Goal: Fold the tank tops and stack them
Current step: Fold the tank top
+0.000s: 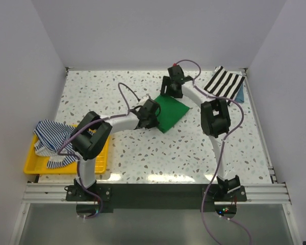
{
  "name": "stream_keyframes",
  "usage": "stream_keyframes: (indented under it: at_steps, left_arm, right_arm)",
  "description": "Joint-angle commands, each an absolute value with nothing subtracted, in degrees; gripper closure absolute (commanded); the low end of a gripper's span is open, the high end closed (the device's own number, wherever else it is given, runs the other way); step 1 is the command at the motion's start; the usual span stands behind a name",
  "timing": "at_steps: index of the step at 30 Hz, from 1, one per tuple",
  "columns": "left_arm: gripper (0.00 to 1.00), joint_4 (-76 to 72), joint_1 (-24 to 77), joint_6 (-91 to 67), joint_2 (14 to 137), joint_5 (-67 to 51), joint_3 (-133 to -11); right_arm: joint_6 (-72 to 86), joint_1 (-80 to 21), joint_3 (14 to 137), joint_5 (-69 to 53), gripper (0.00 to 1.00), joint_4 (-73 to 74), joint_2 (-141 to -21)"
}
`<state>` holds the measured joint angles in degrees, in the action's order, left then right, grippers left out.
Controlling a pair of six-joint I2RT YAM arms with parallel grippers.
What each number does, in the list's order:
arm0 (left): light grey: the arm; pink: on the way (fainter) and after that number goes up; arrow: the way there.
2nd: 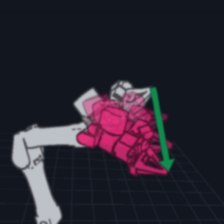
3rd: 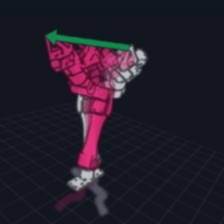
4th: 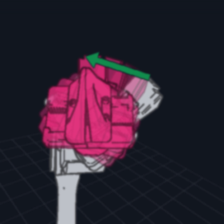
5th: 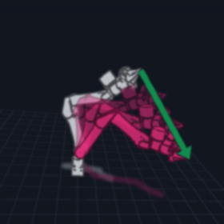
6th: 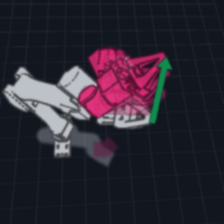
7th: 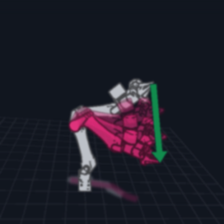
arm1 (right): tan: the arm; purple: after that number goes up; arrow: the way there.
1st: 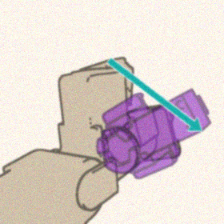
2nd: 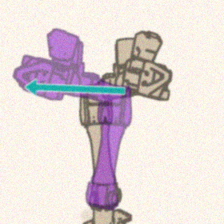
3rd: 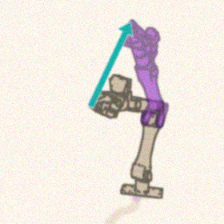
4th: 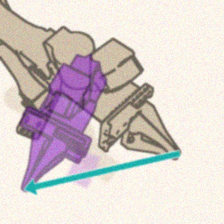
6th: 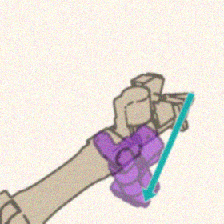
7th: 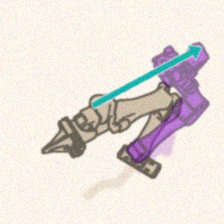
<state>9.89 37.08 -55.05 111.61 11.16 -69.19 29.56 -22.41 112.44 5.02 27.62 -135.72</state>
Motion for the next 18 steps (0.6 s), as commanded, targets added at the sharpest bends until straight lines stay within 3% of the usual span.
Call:
stream_keyframes:
  at_steps: [1, 5, 9, 14, 18]
  left_arm:
    - [0.76, 11.33, 42.10, -58.88, 109.26, 7.91, -68.03]
    - [0.73, 14.31, 42.10, -56.52, 104.69, 9.05, -67.32]
    - [0.73, 18.36, 42.01, -51.87, 97.06, 10.63, -67.59]
    - [0.70, 21.18, 41.75, -46.50, 91.50, 13.09, -70.04]
    - [0.74, 23.55, 38.51, -43.78, 98.84, 14.76, -77.14]
  right_arm:
    - [24.09, -21.97, 123.62, 7.72, 0.23, 34.78, -137.63]
    - [23.20, -20.57, 126.13, 13.00, 0.14, 37.88, -132.83]
    - [25.13, -17.67, 116.22, 11.09, 0.13, 36.39, -122.65]
    - [28.47, -14.77, 93.03, 2.57, 0.13, 28.93, -109.88]
    - [33.13, -14.24, 73.09, -5.44, 0.13, 19.26, -100.04]
